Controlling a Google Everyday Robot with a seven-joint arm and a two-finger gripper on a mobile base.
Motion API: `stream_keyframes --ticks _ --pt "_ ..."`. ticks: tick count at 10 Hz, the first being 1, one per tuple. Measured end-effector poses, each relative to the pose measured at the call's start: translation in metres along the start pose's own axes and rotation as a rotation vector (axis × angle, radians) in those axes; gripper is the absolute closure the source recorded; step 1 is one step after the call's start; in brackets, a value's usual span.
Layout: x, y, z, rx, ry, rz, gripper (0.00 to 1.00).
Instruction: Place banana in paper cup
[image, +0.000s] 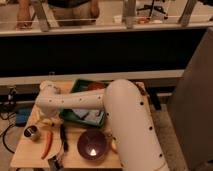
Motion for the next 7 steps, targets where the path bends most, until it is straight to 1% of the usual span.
stream_keyframes --ticks 2,3,6,7 --pt "0.002 -0.001 0.005 -0.002 -0.004 -0.006 0.40" --pt "0.002 -0.002 0.009 -0.003 -0.010 -0.009 0.44" --pt "-0.001 -0.002 0.016 -0.016 -0.030 -0.011 0.45" --pt "-0.001 -0.002 0.017 -0.026 -0.036 -0.013 0.45"
